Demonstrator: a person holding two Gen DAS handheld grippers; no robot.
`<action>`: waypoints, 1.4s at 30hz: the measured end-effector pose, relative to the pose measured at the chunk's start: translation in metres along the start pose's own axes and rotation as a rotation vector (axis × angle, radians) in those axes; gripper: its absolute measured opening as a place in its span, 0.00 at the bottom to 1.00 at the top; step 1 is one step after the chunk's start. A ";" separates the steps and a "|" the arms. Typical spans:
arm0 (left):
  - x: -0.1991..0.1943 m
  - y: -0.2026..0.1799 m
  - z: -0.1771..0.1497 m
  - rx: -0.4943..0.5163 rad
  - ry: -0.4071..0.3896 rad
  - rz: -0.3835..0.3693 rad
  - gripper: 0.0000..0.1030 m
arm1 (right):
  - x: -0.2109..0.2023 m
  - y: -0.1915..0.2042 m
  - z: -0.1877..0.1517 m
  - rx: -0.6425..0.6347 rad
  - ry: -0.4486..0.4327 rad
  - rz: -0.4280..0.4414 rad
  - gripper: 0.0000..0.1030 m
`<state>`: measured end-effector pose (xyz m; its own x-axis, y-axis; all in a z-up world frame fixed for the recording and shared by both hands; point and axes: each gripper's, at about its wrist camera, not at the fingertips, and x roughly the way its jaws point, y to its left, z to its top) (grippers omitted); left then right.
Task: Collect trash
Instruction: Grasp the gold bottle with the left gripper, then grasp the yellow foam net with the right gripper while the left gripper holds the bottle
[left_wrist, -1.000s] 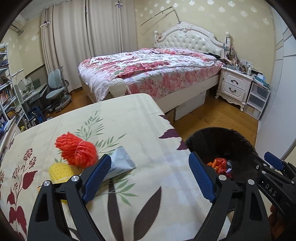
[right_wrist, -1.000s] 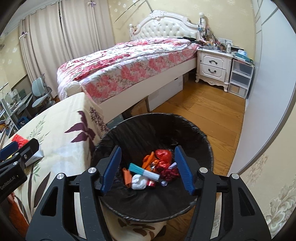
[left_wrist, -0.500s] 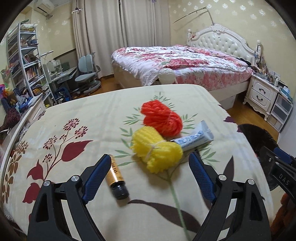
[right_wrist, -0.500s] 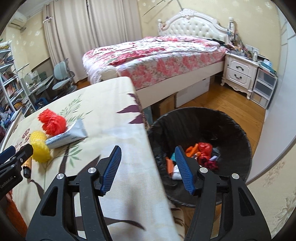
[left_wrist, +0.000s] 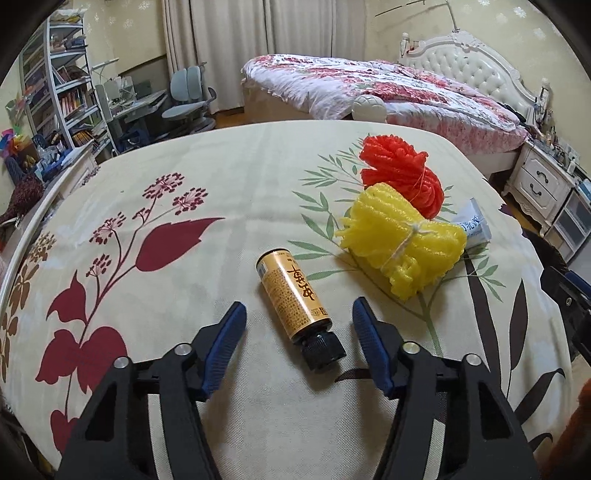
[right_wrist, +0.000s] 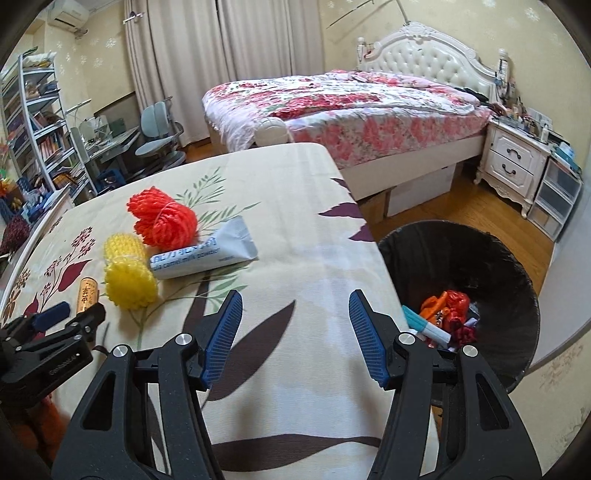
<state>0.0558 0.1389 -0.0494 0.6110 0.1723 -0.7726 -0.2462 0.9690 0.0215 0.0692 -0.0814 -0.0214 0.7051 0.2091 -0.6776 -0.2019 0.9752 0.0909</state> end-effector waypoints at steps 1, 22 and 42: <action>0.002 0.002 -0.001 -0.009 0.014 -0.011 0.48 | 0.000 0.003 0.001 -0.005 0.000 0.004 0.57; 0.005 0.062 0.006 -0.049 -0.015 0.043 0.27 | 0.004 0.092 0.023 -0.166 -0.017 0.138 0.57; 0.005 0.100 0.006 -0.101 -0.021 0.074 0.27 | 0.047 0.150 0.016 -0.286 0.091 0.158 0.58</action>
<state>0.0390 0.2378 -0.0472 0.6035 0.2473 -0.7580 -0.3652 0.9308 0.0130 0.0830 0.0757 -0.0285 0.5889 0.3363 -0.7349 -0.4955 0.8686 0.0004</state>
